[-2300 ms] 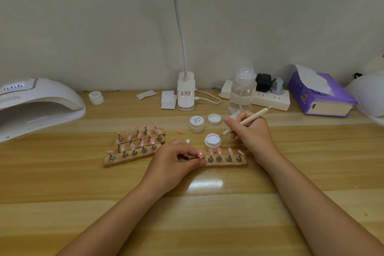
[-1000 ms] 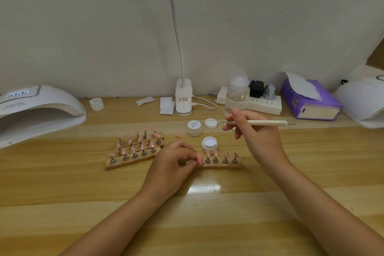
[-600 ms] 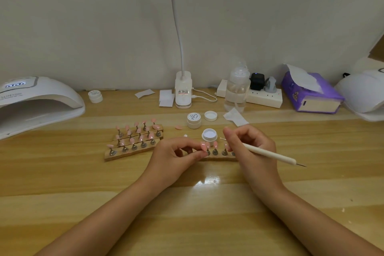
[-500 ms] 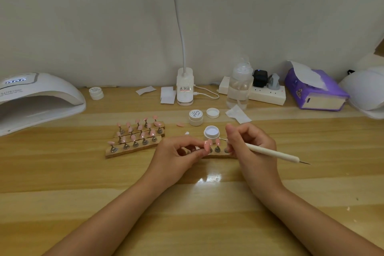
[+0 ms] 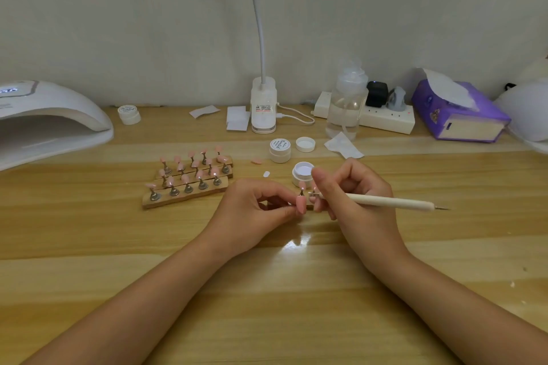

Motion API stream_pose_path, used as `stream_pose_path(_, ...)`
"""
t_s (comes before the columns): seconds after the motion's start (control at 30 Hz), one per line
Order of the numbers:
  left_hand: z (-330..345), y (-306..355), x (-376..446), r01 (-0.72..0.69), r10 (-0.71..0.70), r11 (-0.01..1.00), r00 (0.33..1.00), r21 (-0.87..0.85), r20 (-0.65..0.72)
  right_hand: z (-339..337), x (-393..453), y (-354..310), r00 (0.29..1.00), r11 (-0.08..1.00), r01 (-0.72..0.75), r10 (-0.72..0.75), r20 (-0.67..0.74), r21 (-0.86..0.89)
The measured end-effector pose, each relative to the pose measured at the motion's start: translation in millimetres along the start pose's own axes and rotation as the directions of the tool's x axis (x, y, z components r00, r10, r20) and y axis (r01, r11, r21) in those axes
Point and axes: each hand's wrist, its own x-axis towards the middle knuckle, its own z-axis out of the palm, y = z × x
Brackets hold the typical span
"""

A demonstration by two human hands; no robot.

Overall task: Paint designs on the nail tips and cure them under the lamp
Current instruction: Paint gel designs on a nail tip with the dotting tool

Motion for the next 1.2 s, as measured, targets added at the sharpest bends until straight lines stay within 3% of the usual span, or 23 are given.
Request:
stream_pose_path(0.67,2,-1,1,0.01,-0.01,1.0,0.998,0.001,0.069,1,3,11,0.998,0.985,0.042,-0.032,0.062,-0.166)
stream_pose_path(1.2,2,0,1,-0.009,0.01,1.0,0.997,-0.016,0.082,2,3,9,0.998,0.984,0.035,-0.025,0.06,-0.174)
